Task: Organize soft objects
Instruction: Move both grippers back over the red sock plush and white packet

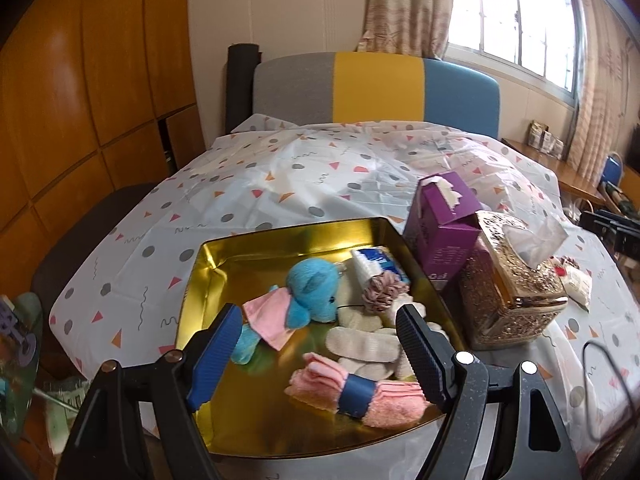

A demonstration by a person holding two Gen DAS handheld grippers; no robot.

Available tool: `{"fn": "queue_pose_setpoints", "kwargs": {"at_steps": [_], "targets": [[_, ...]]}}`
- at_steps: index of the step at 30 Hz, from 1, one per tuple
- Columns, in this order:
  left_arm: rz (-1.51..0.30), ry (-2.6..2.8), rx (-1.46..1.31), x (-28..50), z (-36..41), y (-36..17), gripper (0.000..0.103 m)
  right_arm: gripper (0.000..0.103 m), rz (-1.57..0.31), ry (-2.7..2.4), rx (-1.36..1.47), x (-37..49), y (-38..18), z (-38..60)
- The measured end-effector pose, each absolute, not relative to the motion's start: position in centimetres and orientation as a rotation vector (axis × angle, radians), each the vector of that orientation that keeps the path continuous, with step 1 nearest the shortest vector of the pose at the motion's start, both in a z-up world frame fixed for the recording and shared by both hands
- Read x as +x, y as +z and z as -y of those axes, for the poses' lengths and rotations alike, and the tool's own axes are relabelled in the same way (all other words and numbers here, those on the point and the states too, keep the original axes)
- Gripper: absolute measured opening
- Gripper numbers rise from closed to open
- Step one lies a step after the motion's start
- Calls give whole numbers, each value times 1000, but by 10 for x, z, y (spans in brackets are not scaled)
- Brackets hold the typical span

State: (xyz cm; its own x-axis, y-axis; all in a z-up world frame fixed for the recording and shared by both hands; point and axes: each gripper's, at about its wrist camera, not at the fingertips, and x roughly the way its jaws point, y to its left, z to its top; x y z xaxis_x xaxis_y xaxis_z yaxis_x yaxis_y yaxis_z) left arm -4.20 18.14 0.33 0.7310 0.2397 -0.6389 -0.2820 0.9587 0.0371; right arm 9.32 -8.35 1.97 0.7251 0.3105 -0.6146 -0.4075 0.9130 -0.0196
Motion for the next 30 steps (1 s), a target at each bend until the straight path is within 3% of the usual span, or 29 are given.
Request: {"fn": "queue_pose_setpoints", "kwargs": {"at_steps": [10, 17, 30], "targets": [[-713, 247, 4, -30, -149, 6, 84, 55, -679, -18, -9, 149, -22, 230], [-714, 205, 55, -20, -124, 11, 84, 55, -818, -208, 284, 162, -69, 318], [-720, 72, 120, 8, -75, 20, 84, 55, -905, -194, 388, 162, -81, 326]]}}
